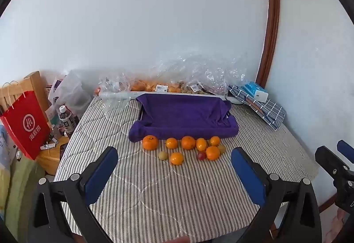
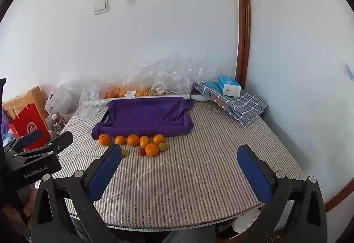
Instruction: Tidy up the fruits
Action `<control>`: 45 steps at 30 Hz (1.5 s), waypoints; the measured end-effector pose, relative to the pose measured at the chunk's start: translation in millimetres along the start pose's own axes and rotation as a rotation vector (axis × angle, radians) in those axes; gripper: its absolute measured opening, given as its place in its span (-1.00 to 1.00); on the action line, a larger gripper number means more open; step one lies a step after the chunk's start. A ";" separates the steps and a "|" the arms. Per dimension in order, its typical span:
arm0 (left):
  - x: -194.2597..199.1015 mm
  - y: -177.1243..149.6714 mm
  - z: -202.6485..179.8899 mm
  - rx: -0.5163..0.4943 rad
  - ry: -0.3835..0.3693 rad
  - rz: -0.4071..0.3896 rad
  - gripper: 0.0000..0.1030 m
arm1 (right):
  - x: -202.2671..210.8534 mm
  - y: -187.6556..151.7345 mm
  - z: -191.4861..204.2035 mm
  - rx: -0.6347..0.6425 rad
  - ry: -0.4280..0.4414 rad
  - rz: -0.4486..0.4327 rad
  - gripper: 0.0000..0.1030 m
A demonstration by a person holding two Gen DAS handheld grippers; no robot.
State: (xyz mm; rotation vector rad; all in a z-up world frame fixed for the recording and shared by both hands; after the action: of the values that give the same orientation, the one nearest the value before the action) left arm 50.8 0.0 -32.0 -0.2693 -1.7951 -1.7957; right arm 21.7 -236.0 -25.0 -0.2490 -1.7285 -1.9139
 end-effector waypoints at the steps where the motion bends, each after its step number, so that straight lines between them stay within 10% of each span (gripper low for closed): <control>1: 0.9 -0.8 -0.2 -0.007 0.005 0.001 1.00 | -0.8 -0.7 1.9 0.007 0.001 0.007 0.99; 45: -7.4 -6.6 -2.2 0.000 0.018 0.032 1.00 | -17.4 -5.6 7.5 -0.074 0.023 0.045 0.99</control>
State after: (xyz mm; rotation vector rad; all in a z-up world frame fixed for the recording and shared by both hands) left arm 53.8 -0.7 -41.6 -0.2794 -1.7685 -1.7700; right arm 31.8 -224.0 -37.0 -0.2899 -1.6267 -1.9428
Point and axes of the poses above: each gripper's, at about its wrist camera, not at the fingertips, and x roughly against the way its jaws point, z to its left, y to its top, the point moved 6 cm from there along -x, roughly the way its jaws point, and after that the axes turned 14 degrees about y, right-handed, at the moved point
